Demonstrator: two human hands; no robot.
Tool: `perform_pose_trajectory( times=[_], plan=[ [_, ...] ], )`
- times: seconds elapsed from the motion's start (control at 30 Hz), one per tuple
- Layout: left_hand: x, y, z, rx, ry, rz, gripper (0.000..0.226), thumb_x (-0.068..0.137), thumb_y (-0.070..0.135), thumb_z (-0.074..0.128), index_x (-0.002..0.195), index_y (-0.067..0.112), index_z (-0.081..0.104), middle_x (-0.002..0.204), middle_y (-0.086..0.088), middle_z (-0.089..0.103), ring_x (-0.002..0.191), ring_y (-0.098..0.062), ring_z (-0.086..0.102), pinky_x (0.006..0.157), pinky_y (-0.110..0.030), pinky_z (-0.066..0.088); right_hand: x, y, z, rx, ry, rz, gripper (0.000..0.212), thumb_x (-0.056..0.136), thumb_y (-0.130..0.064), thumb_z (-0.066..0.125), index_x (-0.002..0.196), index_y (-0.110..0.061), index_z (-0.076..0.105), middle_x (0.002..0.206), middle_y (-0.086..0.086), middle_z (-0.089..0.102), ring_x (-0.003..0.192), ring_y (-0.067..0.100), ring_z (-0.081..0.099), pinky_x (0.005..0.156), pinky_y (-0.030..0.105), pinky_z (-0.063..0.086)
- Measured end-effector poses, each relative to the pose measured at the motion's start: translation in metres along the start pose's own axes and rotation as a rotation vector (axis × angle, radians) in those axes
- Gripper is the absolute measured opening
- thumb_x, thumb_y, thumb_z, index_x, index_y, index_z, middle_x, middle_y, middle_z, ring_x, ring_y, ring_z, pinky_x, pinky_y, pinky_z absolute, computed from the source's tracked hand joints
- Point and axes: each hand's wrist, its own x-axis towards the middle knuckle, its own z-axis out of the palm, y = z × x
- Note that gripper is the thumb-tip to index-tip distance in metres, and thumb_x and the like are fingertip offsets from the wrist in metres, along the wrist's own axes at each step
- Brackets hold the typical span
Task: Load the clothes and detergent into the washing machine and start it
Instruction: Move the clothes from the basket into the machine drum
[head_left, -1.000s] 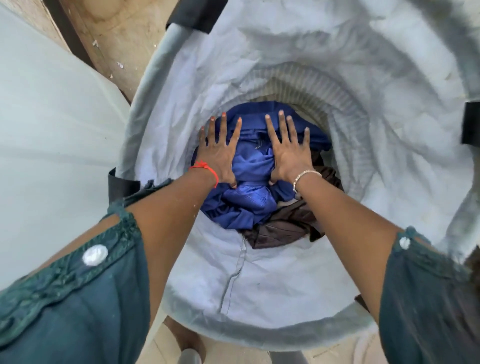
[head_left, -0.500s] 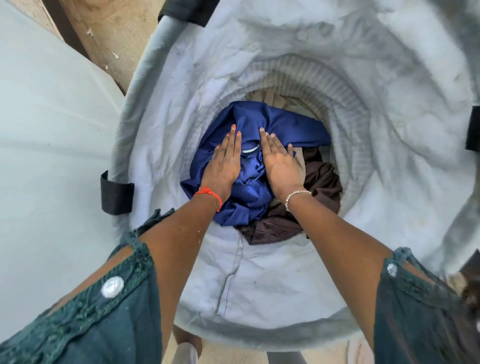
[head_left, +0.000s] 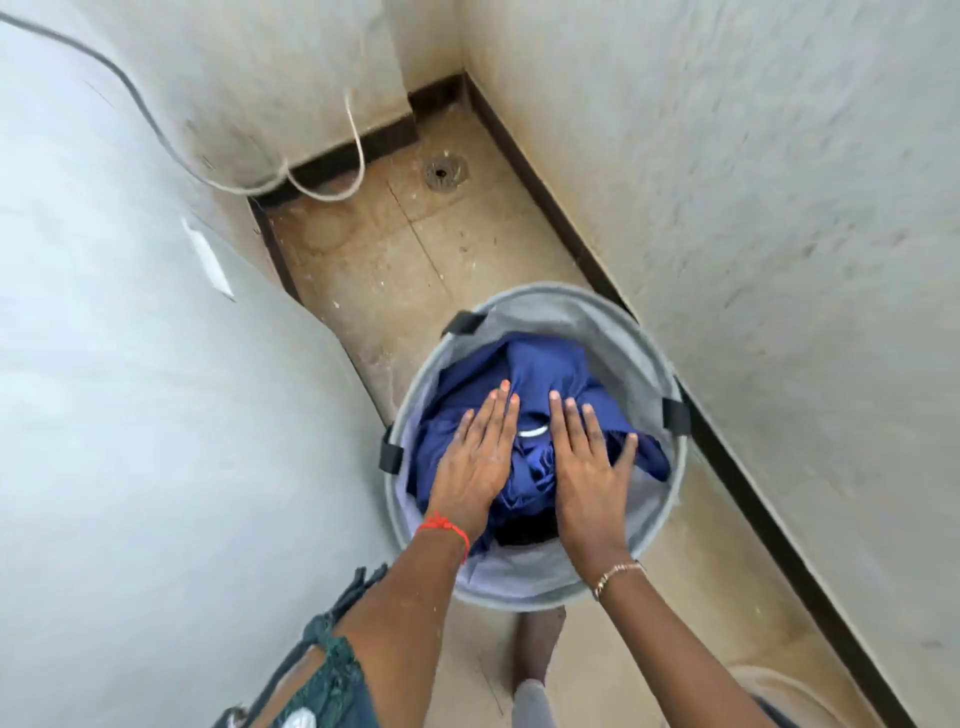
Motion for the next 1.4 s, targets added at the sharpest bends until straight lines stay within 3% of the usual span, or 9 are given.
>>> perform_pose_trajectory(
  times=[0.13,0.23,0.33,0.4,0.57,0.7,0.93,1.2,1.4],
  plan=[
    [-0.018,0.009,-0.104,0.008,0.139,0.023,0.060,0.076,-0.003,0.046,0.134,0.002,0.032,0.139,-0.008,0.050,0.125,-0.017,0.051,0.106,-0.032,0.036,-0.025,-0.015,-0.107,0.102,0.089,0.023,0.103,0.059,0.008,0.070,0.143,-0.028,0.024,0.138,0.006,0.051,0.129,0.027,0.046,0.089,0.077,0.025],
    [-0.039,0.011,-0.180,-0.012,0.221,-0.005,0.083,0.064,-0.005,0.071,0.136,0.000,0.030,0.142,-0.007,0.045,0.126,-0.016,0.050,0.102,-0.031,0.040,-0.047,-0.032,-0.181,0.155,0.183,0.021,0.106,0.056,0.013,0.071,0.142,-0.031,0.026,0.137,0.006,0.052,0.128,0.028,0.047,0.085,0.077,0.028],
    [-0.066,0.004,-0.249,-0.012,0.299,-0.035,0.112,0.060,0.000,0.079,0.147,0.002,0.009,0.145,-0.007,0.042,0.130,-0.016,0.045,0.105,-0.032,0.035,-0.069,-0.052,-0.248,0.157,0.282,-0.020,0.097,0.063,0.012,0.057,0.142,-0.034,0.025,0.137,0.006,0.053,0.127,0.028,0.049,0.084,0.076,0.034],
    [-0.081,-0.003,-0.288,-0.030,0.346,-0.040,0.109,0.060,0.002,0.080,0.147,0.001,0.014,0.145,-0.008,0.043,0.130,-0.016,0.045,0.105,-0.032,0.035,-0.081,-0.068,-0.284,0.179,0.347,-0.041,0.100,0.062,0.013,0.059,0.142,-0.035,0.024,0.138,0.006,0.051,0.128,0.029,0.047,0.085,0.076,0.032],
    [-0.113,-0.029,-0.391,-0.048,0.581,-0.014,0.069,0.063,-0.008,0.061,0.131,0.003,0.052,0.140,-0.009,0.047,0.123,-0.016,0.053,0.096,-0.028,0.048,-0.102,-0.117,-0.371,0.297,0.495,-0.095,0.108,0.061,0.019,0.056,0.143,-0.038,0.017,0.139,0.006,0.050,0.133,0.028,0.041,0.090,0.076,0.028],
    [-0.141,-0.062,-0.471,-0.043,0.725,-0.039,0.089,0.053,-0.019,0.056,0.139,-0.002,0.039,0.146,-0.016,0.039,0.131,-0.023,0.044,0.102,-0.031,0.044,-0.108,-0.161,-0.444,0.358,0.686,-0.211,0.106,0.057,0.021,0.052,0.142,-0.034,0.025,0.138,0.010,0.050,0.130,0.032,0.044,0.088,0.071,0.039],
    [-0.200,-0.119,-0.600,0.148,0.992,-0.031,0.079,0.067,-0.015,0.031,0.144,-0.002,0.024,0.153,-0.016,0.023,0.140,-0.024,0.027,0.111,-0.031,0.032,-0.130,-0.240,-0.555,0.618,0.848,-0.432,0.101,0.059,0.019,0.039,0.143,-0.036,0.028,0.146,0.007,0.040,0.137,0.026,0.034,0.099,0.059,0.039],
    [-0.281,-0.201,-0.593,0.243,0.966,-0.226,0.086,0.066,-0.022,0.050,0.145,-0.002,0.024,0.153,-0.016,0.024,0.140,-0.023,0.027,0.110,-0.031,0.033,-0.146,-0.346,-0.543,0.701,0.681,-0.662,0.104,0.066,0.019,0.037,0.141,-0.048,0.012,0.150,0.001,0.035,0.141,0.020,0.025,0.105,0.057,0.033],
    [-0.322,-0.260,-0.478,0.191,0.719,-0.418,0.091,0.058,-0.016,0.070,0.140,-0.003,0.035,0.148,-0.016,0.034,0.133,-0.024,0.039,0.102,-0.036,0.044,-0.147,-0.403,-0.448,0.518,0.262,-0.739,0.092,0.080,0.009,0.035,0.142,-0.051,0.003,0.155,-0.005,0.022,0.145,0.015,0.010,0.111,0.062,0.014]
  ],
)
